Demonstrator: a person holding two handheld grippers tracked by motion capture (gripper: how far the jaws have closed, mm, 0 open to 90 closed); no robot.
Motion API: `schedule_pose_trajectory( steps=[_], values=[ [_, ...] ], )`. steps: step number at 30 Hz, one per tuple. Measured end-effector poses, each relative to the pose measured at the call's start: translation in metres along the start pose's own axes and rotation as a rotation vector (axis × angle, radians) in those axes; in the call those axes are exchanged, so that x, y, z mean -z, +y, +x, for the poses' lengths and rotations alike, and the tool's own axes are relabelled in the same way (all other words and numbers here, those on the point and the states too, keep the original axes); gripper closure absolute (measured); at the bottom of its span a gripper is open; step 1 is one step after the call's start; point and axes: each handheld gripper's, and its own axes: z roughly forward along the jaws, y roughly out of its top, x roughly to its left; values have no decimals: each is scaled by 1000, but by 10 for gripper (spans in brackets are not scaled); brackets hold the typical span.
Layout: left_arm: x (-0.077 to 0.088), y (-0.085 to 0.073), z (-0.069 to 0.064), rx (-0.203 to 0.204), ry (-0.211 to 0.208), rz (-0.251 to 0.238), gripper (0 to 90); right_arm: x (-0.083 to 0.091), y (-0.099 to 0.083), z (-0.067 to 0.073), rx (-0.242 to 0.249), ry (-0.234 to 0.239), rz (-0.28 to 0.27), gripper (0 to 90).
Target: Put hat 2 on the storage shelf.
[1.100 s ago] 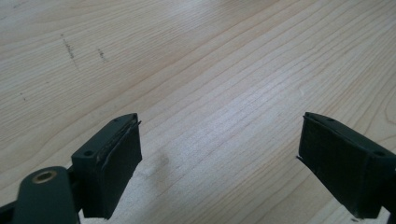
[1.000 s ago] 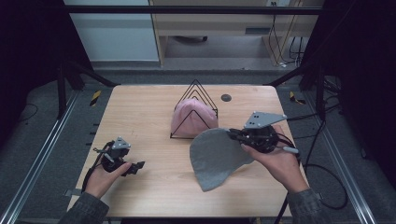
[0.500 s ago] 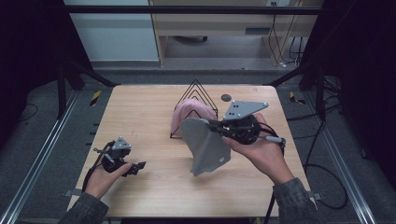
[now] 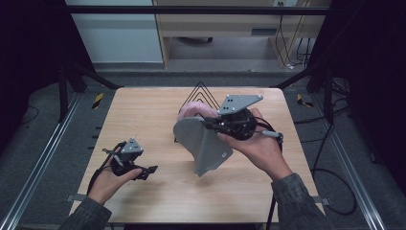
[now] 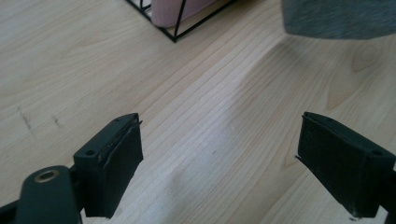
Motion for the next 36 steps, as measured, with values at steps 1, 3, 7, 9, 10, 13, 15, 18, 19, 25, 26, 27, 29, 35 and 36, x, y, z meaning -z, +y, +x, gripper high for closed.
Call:
schedule_pose_trajectory(
  steps=[1,3,7,9,10,13,15,18,19,25,26,27,29,35,36],
  values=[
    [2,4,-1,-9,-7,-4,132,-1,1,1,3,3,3,864],
    [4,11,-4,-26,-22,-13,133,-3,3,3,8,10,2,864],
    [9,28,-9,-70,-36,-22,139,-7,5,6,18,20,10,864],
    [10,36,-12,-88,-46,-31,140,-10,5,8,21,25,10,864],
    [10,40,-14,-89,-54,-37,142,-11,5,9,22,26,10,864],
    [8,48,-17,-108,-65,-42,146,-15,5,13,25,38,12,864],
    [6,52,-19,-116,-73,-46,147,-19,4,15,30,48,13,864],
    [4,56,-21,-121,-79,-65,153,-23,4,19,33,63,12,864],
    [4,56,-21,-118,-80,-71,164,-25,4,20,34,68,10,864],
    [-3,59,-21,-127,-82,-79,232,-28,5,25,36,81,9,864],
    [-4,60,-21,-126,-80,-79,245,-28,5,25,37,82,8,864],
    [-5,60,-21,-128,-77,-83,261,-28,5,25,36,82,5,864],
    [-6,61,-20,-120,-75,-94,294,-27,5,26,31,84,5,863],
    [-5,64,-20,-118,-78,-117,369,-22,7,24,25,80,-1,863],
    [-5,64,-20,-115,-82,-122,380,-21,7,24,22,81,-4,863]
  ],
)
